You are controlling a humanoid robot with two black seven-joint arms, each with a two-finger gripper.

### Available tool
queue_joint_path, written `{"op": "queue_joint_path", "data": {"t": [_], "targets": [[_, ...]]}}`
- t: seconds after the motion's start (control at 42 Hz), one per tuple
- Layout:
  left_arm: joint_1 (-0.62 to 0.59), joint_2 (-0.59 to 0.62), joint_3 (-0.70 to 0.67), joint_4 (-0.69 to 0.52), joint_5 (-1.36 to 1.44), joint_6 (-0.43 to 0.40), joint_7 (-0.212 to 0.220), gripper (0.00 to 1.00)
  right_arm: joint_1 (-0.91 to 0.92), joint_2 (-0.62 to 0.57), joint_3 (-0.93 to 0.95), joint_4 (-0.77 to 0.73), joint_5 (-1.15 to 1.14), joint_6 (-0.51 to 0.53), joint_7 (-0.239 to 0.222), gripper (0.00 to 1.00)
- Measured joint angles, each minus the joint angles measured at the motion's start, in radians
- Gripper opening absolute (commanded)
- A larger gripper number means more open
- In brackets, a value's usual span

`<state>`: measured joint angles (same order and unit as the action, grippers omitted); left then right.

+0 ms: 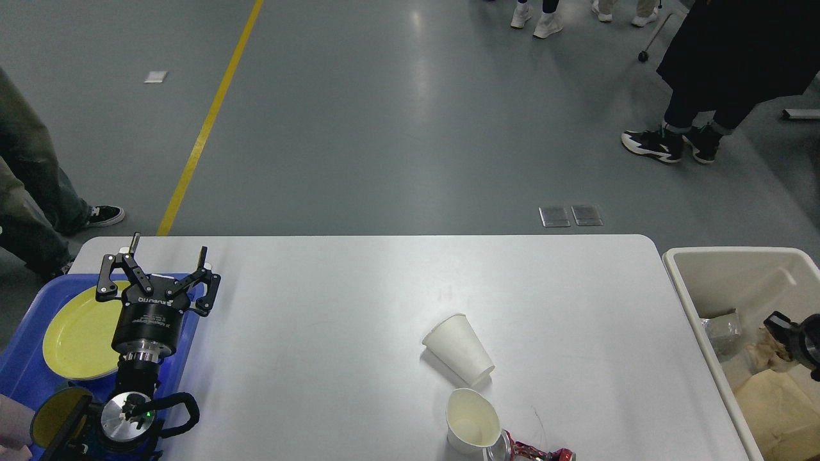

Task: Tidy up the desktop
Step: 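Release the brown paper into the bin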

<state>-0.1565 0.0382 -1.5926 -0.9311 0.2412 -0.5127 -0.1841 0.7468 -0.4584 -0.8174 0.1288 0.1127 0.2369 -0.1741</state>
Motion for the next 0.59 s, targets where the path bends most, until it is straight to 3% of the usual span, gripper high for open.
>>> {"op": "queue_joint_path", "data": {"t": [0.238, 0.595], "targets": [[0.0, 0.0, 0.0, 0.0, 0.0, 0.0, 0.0, 0.96, -0.134, 0.09, -0.037, -0.023, 0.0, -0.25, 0.004, 0.0], [0.0, 0.0, 0.0, 0.0, 0.0, 0.0, 0.0, 0.96, -0.173, 0.116, -0.04, -0.026, -0.001, -0.319, -0.002, 0.0]]}}
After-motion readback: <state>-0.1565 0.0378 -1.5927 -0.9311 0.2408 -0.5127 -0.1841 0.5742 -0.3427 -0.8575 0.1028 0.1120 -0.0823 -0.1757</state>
